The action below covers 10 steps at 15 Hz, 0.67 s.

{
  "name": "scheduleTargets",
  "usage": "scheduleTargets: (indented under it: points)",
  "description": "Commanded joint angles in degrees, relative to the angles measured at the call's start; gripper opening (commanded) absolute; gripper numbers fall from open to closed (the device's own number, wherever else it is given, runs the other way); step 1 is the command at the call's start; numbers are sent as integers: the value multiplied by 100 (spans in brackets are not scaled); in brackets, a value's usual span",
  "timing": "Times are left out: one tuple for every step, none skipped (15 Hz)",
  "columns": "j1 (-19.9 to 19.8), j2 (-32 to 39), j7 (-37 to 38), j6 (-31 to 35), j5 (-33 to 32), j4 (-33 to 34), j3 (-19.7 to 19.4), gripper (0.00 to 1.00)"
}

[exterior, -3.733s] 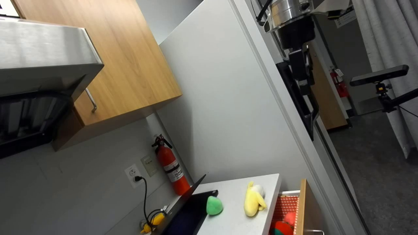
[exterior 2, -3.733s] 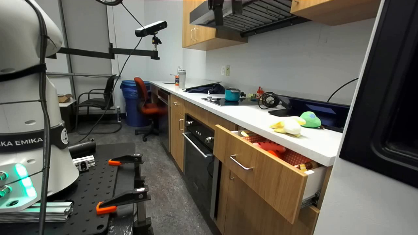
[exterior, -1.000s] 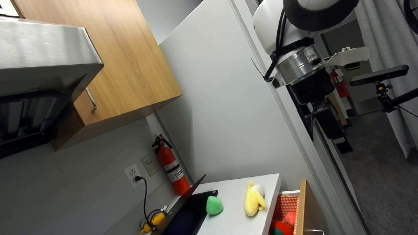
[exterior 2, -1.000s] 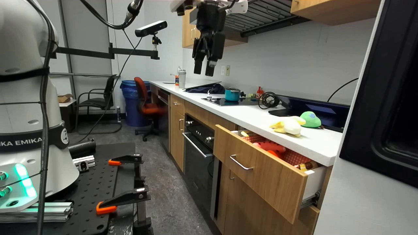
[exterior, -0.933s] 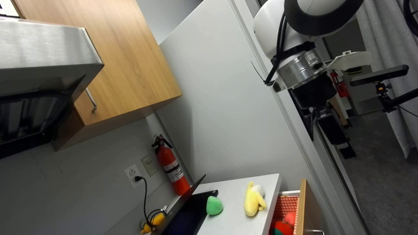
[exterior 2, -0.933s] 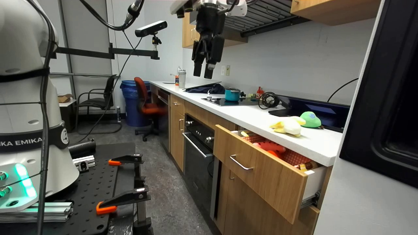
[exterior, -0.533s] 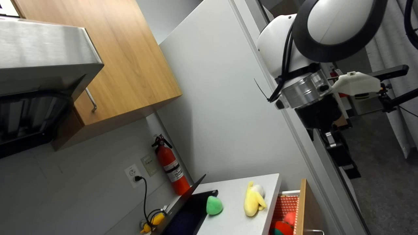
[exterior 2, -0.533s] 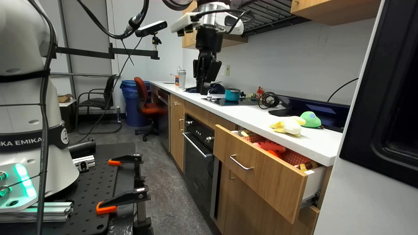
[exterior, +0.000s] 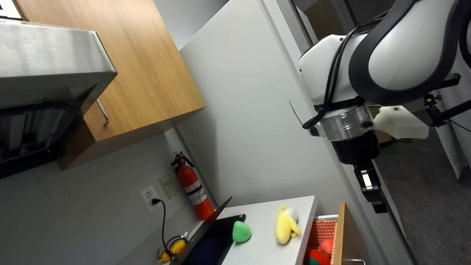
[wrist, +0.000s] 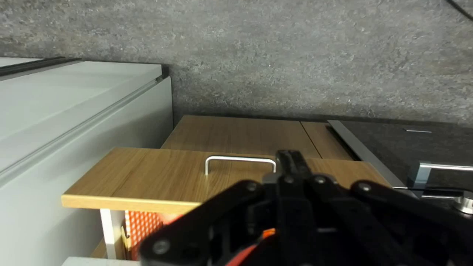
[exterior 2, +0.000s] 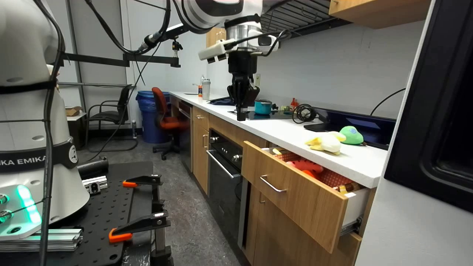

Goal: Put the banana inside the first drawer from the right then push the drawer backwards

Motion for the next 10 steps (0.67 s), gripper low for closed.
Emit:
scheduleTargets:
  points:
    - [-153,388,217,625,-411,67,20,0]
    - [-192,496,265,771,-531,102,9,0]
    - [-237,622,313,910,-661,156,-8,0]
    - [-274,732,352,1036,-770,199,-24,0]
    - [-322,863,420,1159,-917,268,-40,0]
    - [-363,993,456,1261,-1045,351,-68,0]
    - [-390,1110,489,1332,-1147,431,-99,0]
    - [-413,1241,525,1391,-1259,530,-136,0]
    - [-429,1377,548,1435,-1345,647,-176,0]
    - [-420,1517,608,1451,-1426,778,-201,0]
